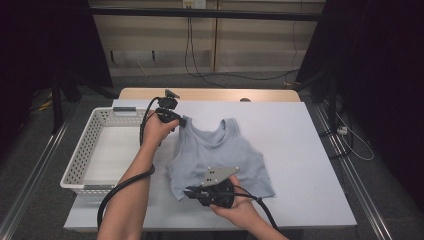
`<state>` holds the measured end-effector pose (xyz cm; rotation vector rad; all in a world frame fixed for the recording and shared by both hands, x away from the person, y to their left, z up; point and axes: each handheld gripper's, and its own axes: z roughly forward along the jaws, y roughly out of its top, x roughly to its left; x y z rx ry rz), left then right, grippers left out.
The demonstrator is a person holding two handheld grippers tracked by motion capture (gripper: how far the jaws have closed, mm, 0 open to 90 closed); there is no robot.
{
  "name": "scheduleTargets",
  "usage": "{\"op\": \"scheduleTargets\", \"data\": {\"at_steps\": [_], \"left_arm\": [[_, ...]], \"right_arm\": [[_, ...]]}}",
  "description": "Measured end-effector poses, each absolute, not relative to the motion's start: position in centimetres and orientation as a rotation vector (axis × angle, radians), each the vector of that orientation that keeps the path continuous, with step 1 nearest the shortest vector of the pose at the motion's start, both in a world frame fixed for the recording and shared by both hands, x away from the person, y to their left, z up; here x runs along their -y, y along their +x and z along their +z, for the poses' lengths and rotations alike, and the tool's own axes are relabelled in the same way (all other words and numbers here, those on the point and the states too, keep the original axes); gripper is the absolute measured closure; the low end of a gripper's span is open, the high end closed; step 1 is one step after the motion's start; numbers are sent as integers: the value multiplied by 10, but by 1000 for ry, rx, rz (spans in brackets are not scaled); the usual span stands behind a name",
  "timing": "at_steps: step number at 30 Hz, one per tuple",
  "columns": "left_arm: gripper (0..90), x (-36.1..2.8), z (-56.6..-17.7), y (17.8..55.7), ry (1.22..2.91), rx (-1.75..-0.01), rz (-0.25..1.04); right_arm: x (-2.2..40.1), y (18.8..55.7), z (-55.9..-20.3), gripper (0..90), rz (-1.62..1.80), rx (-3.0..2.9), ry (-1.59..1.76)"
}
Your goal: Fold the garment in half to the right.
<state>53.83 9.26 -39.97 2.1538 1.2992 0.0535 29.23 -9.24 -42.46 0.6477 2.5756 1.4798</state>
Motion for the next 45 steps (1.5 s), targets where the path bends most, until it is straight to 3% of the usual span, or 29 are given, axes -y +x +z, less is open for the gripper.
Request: {"op": "scheduleTargets", "data": {"at_steps": [45], "left_arm": [[857,-129,-389,535,2099,-1380,51]], "right_arm": [[87,292,-423,848,1502,-2547,606]]}}
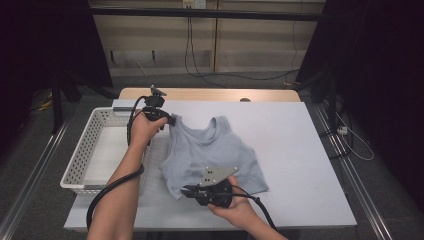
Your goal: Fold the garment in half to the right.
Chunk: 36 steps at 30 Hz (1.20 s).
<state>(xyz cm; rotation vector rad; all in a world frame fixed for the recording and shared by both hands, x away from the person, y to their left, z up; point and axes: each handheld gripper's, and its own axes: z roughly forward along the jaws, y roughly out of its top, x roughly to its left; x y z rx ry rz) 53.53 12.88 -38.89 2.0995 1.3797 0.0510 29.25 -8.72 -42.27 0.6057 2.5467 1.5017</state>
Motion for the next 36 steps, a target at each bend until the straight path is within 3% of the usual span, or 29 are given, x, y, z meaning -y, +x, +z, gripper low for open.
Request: {"op": "scheduleTargets", "data": {"at_steps": [36], "left_arm": [[857,-140,-376,536,2162,-1422,133]], "right_arm": [[87,294,-402,849,1627,-2471,634]]}}
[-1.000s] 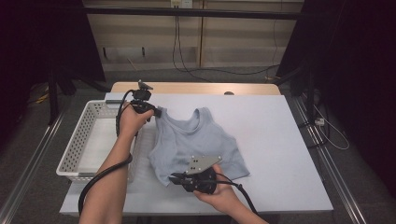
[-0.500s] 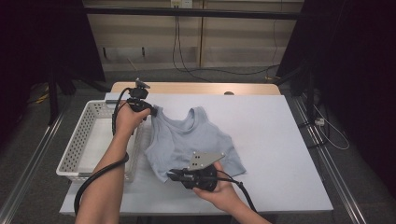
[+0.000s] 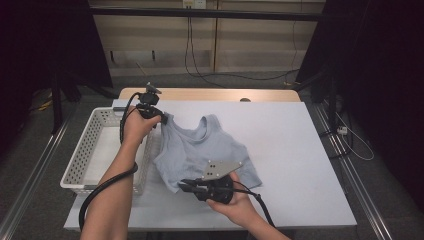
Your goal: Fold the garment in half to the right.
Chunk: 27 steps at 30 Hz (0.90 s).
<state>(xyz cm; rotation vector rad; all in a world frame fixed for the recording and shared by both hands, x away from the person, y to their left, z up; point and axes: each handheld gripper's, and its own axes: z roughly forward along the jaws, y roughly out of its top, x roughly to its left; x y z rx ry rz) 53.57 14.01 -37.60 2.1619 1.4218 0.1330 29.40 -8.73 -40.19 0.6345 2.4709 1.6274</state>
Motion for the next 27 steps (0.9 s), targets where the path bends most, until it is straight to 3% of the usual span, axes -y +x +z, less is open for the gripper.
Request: {"op": "scheduleTargets", "data": {"at_steps": [27], "left_arm": [[858,-145,-365,538,2178,-1445,143]], "right_arm": [[87,297,-400,849,1697,-2457,694]]}}
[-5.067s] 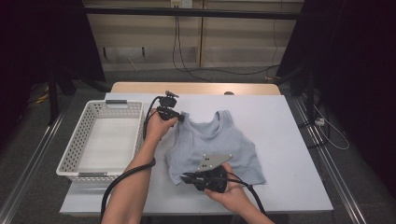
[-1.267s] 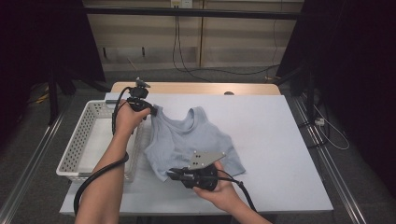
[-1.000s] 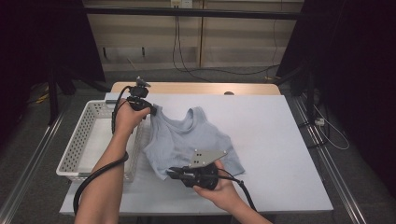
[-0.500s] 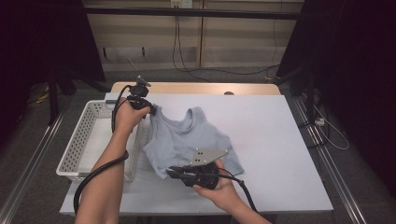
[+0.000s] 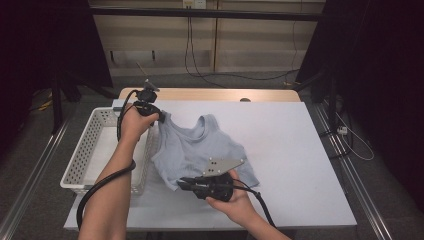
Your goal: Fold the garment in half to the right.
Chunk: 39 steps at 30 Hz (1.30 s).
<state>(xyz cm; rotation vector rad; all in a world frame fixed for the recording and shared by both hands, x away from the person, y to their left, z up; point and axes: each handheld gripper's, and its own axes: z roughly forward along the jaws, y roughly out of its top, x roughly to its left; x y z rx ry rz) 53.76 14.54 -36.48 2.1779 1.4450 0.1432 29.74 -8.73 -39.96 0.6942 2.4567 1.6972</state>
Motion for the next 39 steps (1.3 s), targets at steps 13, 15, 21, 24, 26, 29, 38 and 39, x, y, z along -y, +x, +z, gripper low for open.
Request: {"op": "scheduleTargets", "data": {"at_steps": [13,15,21,24,26,29,38,39], "left_arm": [[858,-157,-366,534,2160,-1472,154],[858,-158,-365,534,2162,-1470,153],[858,-159,-363,534,2157,-1473,155],[858,-160,-362,533,2165,-1466,156],[858,-159,-362,533,2165,-1467,161],[858,-159,-363,533,2162,-1471,165],[858,-160,-355,532,2156,-1480,164],[858,-160,-355,532,2153,-1481,165]], "right_arm": [[83,298,-400,849,1698,-2465,678],[83,298,-399,849,1705,-2463,680],[80,298,-398,849,1706,-2463,670],[79,298,-397,849,1710,-2462,672],[77,298,-397,849,1722,-2467,688],[75,298,-397,849,1724,-2471,694],[74,298,-393,850,1742,-2457,689],[74,297,-393,849,1744,-2455,686]]}}
